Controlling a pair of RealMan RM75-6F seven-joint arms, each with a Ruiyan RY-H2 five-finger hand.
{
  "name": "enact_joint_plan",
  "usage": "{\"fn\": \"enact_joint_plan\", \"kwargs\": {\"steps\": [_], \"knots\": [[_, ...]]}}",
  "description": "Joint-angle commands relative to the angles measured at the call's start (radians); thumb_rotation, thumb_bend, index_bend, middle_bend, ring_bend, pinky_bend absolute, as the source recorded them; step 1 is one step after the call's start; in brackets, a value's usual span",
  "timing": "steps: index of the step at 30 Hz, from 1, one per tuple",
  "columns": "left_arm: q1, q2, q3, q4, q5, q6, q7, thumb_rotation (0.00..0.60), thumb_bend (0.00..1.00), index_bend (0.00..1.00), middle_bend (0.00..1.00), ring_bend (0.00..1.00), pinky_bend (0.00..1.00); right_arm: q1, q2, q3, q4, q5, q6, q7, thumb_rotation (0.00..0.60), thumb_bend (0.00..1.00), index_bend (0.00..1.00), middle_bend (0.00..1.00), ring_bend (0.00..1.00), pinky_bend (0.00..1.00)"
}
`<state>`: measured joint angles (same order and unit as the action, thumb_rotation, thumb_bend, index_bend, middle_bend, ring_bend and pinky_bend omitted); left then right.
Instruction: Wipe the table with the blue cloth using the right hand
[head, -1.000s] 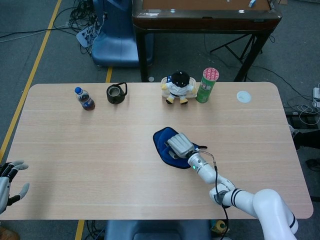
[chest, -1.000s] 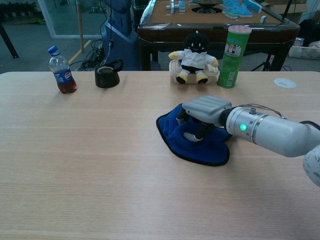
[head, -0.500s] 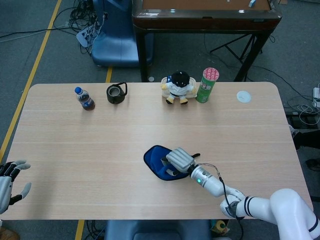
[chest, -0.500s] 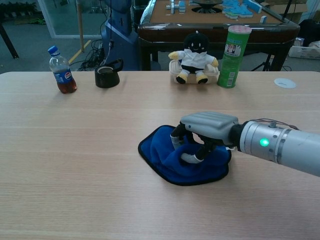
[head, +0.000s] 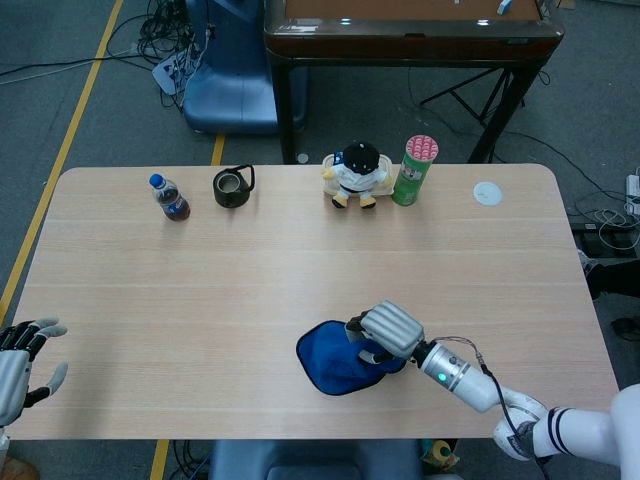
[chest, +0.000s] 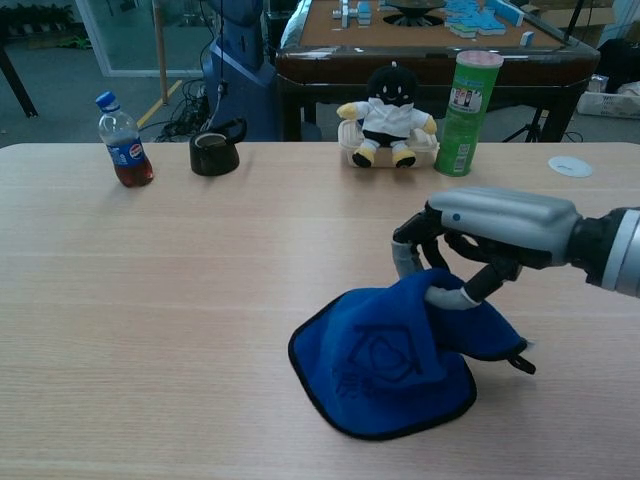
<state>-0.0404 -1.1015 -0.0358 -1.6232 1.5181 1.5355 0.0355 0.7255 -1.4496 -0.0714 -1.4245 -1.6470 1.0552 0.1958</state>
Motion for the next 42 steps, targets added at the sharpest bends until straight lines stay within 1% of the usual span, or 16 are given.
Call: {"fn": "enact_joint_plan", "kwargs": {"steps": [1,5,10,18,21,22,24,25,26,27,29,32,34,36,39,42], "knots": [[-0.003,-0.002,0.0,0.001,0.001,-0.004,0.002,0.6,0.29,0.32,0.24,0.19,0.17,-0.037,0.064,0.032,-0.019,0.022,0.055,-0.075,0.6,0.6,0.71,0.57,0.58,0.82],[-0.008,-0.007,-0.001,0.004,0.001,-0.01,0.005,0.6,0.29,0.32,0.24,0.19,0.17,-0.056,0.113,0.069,-0.009,0.075,0.069,-0.118,0.6,0.6,0.71,0.57,0.58,0.82],[-0.016,-0.011,-0.004,0.009,-0.002,-0.02,0.006,0.6,0.29,0.32,0.24,0.19,0.17,-0.072,0.138,0.122,0.055,0.169,0.055,-0.154,0.6,0.6,0.71,0.57,0.58,0.82],[-0.027,-0.021,-0.006,0.021,-0.01,-0.036,0.002,0.6,0.29,0.32,0.24,0.19,0.17,-0.078,0.11,0.175,0.208,0.289,-0.008,-0.196,0.6,0.6,0.71,0.57,0.58,0.82],[-0.029,-0.023,-0.007,0.027,-0.014,-0.04,-0.001,0.6,0.29,0.32,0.24,0.19,0.17,-0.074,0.084,0.184,0.263,0.332,-0.056,-0.209,0.6,0.6,0.71,0.54,0.56,0.81],[-0.029,-0.024,-0.007,0.028,-0.015,-0.04,-0.003,0.6,0.29,0.32,0.24,0.19,0.17,-0.072,0.076,0.186,0.277,0.346,-0.074,-0.216,0.6,0.6,0.7,0.52,0.54,0.79],[-0.03,-0.026,-0.007,0.031,-0.017,-0.042,-0.005,0.6,0.29,0.32,0.24,0.19,0.17,-0.066,0.063,0.188,0.29,0.373,-0.117,-0.223,0.6,0.58,0.64,0.47,0.49,0.73],[-0.03,-0.026,-0.006,0.032,-0.018,-0.043,-0.005,0.6,0.29,0.32,0.24,0.19,0.17,-0.062,0.057,0.188,0.291,0.385,-0.142,-0.223,0.6,0.56,0.56,0.43,0.44,0.67],[-0.03,-0.027,-0.006,0.033,-0.018,-0.043,-0.005,0.6,0.29,0.32,0.24,0.19,0.17,-0.059,0.054,0.188,0.289,0.393,-0.159,-0.225,0.6,0.51,0.47,0.38,0.38,0.6],[-0.03,-0.027,-0.006,0.033,-0.019,-0.044,-0.005,0.6,0.29,0.32,0.24,0.19,0.17,-0.056,0.052,0.188,0.285,0.399,-0.174,-0.229,0.6,0.47,0.42,0.35,0.35,0.56],[-0.03,-0.026,-0.006,0.034,-0.021,-0.045,-0.005,0.6,0.29,0.32,0.24,0.19,0.17,-0.051,0.054,0.188,0.268,0.407,-0.195,-0.239,0.6,0.34,0.28,0.25,0.24,0.44],[-0.031,-0.025,-0.007,0.033,-0.024,-0.046,-0.006,0.6,0.29,0.32,0.24,0.19,0.17,-0.05,0.075,0.194,0.217,0.417,-0.208,-0.247,0.6,0.12,0.04,0.1,0.09,0.26],[-0.031,-0.024,-0.008,0.034,-0.027,-0.046,-0.007,0.6,0.29,0.32,0.24,0.19,0.17,-0.055,0.097,0.196,0.177,0.411,-0.193,-0.255,0.6,0.04,0.0,0.05,0.05,0.22],[-0.033,-0.025,-0.009,0.037,-0.031,-0.049,-0.008,0.6,0.29,0.32,0.24,0.19,0.17,-0.066,0.123,0.198,0.128,0.402,-0.171,-0.256,0.6,0.01,0.0,0.02,0.02,0.19],[-0.036,-0.027,-0.012,0.043,-0.035,-0.054,-0.01,0.6,0.29,0.32,0.24,0.19,0.17,-0.089,0.164,0.198,0.06,0.384,-0.122,-0.268,0.6,0.0,0.0,0.01,0.0,0.16],[-0.04,-0.026,-0.019,0.051,-0.043,-0.056,-0.018,0.6,0.29,0.32,0.24,0.19,0.17,-0.124,0.203,0.198,-0.008,0.389,-0.064,-0.299,0.6,0.0,0.0,0.04,0.01,0.16]]}}
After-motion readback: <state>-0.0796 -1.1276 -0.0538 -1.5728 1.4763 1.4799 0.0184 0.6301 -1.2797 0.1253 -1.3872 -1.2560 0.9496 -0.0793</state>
